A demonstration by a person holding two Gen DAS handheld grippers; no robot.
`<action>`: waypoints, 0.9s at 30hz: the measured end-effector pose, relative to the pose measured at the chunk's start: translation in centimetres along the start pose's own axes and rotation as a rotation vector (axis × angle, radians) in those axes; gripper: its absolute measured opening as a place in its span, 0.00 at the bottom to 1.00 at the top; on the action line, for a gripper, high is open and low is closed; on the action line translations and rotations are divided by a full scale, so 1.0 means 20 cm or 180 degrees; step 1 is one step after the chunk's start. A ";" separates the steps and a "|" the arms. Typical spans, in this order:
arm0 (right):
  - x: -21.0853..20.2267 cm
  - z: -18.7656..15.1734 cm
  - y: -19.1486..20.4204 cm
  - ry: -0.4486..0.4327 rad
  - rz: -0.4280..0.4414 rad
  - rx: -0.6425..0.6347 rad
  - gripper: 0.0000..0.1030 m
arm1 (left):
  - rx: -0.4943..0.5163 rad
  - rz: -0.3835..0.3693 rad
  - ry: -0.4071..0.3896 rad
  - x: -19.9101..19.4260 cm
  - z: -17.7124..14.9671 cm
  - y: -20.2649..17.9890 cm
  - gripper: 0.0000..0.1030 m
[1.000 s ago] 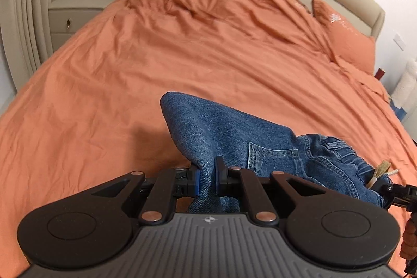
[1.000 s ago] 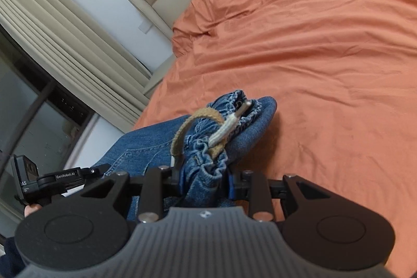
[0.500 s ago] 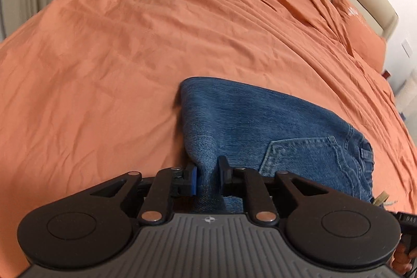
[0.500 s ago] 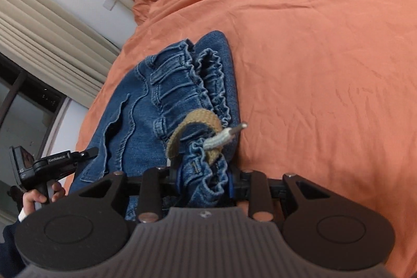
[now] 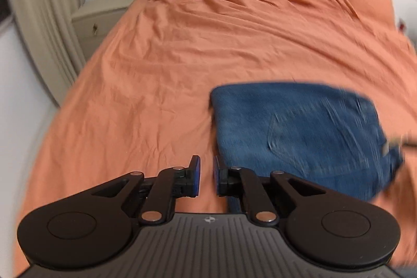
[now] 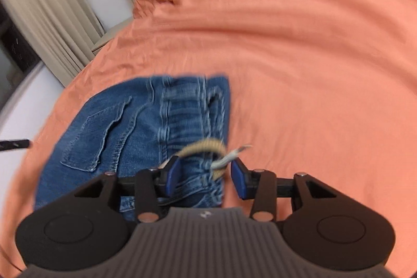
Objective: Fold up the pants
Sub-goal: 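Lay the jeans down flat and open both grippers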
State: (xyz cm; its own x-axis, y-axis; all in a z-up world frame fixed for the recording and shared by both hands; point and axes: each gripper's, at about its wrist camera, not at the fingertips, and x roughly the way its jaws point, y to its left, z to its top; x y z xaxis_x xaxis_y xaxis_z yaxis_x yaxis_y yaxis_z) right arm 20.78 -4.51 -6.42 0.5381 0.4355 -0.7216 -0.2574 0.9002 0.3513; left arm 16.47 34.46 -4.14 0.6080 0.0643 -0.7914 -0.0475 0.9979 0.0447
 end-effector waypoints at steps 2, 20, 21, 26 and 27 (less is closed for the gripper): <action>-0.07 0.00 0.07 -0.0163 0.0003 -0.0307 0.39 | 0.0253 0.0120 0.0049 -0.06 -0.03 -0.06 0.12; 0.21 -0.20 0.29 -0.0176 -0.0164 -0.1221 0.27 | -0.0352 -0.0345 -0.0076 0.31 -0.42 -0.21 0.10; 0.23 -0.21 0.29 -0.0157 -0.0174 -0.1235 0.25 | -0.0349 -0.0360 -0.0037 0.32 -0.42 -0.19 0.08; 0.30 -0.19 0.24 -0.0017 -0.0111 -0.1140 0.25 | -0.0366 -0.0360 0.0017 0.33 -0.42 -0.17 0.07; 0.30 -0.18 0.24 0.0016 -0.0110 -0.1131 0.25 | -0.0333 -0.0323 0.0025 0.32 -0.42 -0.19 0.06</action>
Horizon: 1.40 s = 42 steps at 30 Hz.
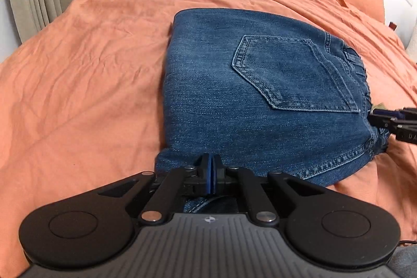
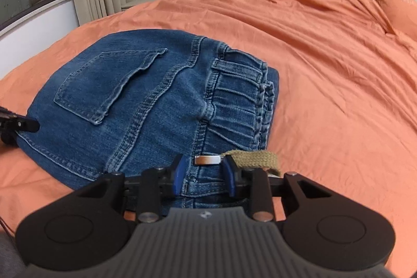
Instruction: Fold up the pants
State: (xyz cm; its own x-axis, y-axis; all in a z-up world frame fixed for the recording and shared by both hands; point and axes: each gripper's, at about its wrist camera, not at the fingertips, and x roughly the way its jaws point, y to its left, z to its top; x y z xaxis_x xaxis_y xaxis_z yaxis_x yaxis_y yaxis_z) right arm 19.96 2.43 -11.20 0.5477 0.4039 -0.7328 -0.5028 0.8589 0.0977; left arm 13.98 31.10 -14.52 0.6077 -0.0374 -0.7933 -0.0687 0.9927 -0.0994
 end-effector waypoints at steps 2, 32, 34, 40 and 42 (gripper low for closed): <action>0.00 0.03 0.01 0.0065 -0.0016 -0.0053 0.25 | 0.0061 0.0081 0.0018 -0.02 0.01 -0.03 0.06; -1.51 0.14 0.27 -0.1178 0.0004 -0.0060 0.79 | 0.0404 0.0708 -0.1519 -1.35 0.02 -0.80 0.75; -1.60 0.09 0.28 -0.1279 -0.0003 0.0015 0.79 | 0.0340 0.0779 -0.1629 -1.39 -0.02 -0.83 0.76; -1.75 -0.10 0.36 -0.1508 -0.0121 0.0168 0.79 | 0.0141 0.0716 -0.1855 -1.47 -0.17 -0.88 0.88; -1.77 -0.18 0.39 -0.1579 -0.0209 0.0210 0.79 | 0.0139 0.0783 -0.1867 -1.45 -0.21 -0.89 0.94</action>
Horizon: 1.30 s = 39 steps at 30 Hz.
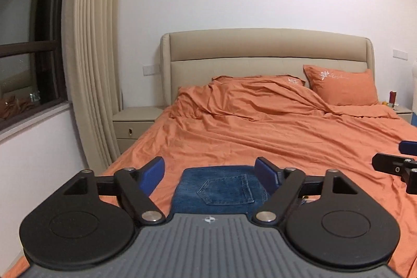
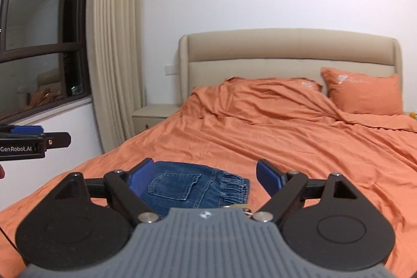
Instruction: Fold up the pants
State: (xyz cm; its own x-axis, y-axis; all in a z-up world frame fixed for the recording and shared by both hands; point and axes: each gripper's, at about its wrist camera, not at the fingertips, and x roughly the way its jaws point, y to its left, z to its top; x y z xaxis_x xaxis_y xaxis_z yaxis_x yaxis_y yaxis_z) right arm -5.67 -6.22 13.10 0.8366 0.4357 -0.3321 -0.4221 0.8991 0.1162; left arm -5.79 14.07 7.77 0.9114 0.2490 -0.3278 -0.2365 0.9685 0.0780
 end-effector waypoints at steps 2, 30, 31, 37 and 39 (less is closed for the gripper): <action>-0.02 -0.06 0.02 -0.0005 -0.0102 0.0066 0.79 | -0.0041 0.0080 0.0046 0.01 -0.05 -0.01 0.94; 0.56 -0.69 0.04 0.0502 -0.0611 0.0449 0.79 | -0.0067 0.0181 0.1047 0.54 -0.62 -0.14 0.91; 0.56 -0.69 0.04 0.0512 -0.0612 0.0451 0.79 | -0.0065 0.0180 0.1046 0.54 -0.61 -0.14 0.91; 0.56 -0.69 0.04 0.0532 -0.0601 0.0458 0.79 | -0.0077 0.0166 0.1045 0.54 -0.61 -0.14 0.91; 0.56 -0.69 0.04 0.0530 -0.0597 0.0470 0.79 | -0.0070 0.0169 0.1045 0.54 -0.61 -0.14 0.91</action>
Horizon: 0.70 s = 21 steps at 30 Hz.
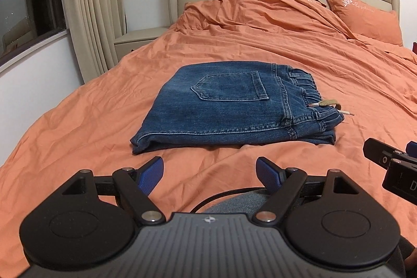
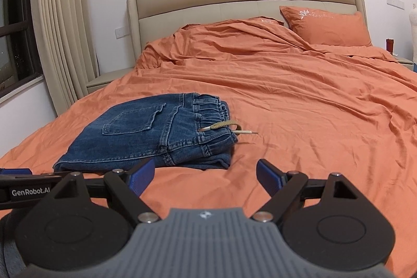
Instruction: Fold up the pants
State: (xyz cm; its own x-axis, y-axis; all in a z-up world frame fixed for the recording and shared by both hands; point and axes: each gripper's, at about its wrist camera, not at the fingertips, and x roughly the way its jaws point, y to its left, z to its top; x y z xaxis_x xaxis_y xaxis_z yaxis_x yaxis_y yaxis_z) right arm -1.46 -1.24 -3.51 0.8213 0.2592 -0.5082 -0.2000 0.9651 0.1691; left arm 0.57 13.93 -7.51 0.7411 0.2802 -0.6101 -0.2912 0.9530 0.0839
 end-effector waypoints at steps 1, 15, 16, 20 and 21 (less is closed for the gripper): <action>0.00 0.00 0.00 0.0002 0.0002 -0.0001 0.79 | 0.0000 0.0003 -0.0002 0.00 0.00 0.00 0.91; 0.00 -0.01 0.01 -0.0029 -0.0015 -0.0020 0.79 | 0.0017 -0.0016 -0.0002 0.00 0.00 0.00 0.91; 0.00 -0.01 0.01 -0.0030 -0.0009 -0.0021 0.79 | 0.0017 -0.0019 -0.0001 0.00 0.00 -0.01 0.91; 0.00 -0.01 0.01 -0.0032 -0.0013 -0.0022 0.79 | 0.0022 -0.0018 -0.0002 0.00 0.00 0.00 0.91; 0.00 -0.01 0.01 -0.0034 -0.0012 -0.0023 0.79 | 0.0025 -0.0019 -0.0003 0.00 0.00 -0.01 0.91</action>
State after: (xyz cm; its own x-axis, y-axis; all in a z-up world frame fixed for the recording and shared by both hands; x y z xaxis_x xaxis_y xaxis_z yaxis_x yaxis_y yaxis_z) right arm -1.65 -1.14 -3.65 0.8278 0.2551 -0.4996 -0.2005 0.9664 0.1611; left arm 0.57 13.80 -7.46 0.7434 0.2747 -0.6098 -0.2821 0.9555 0.0865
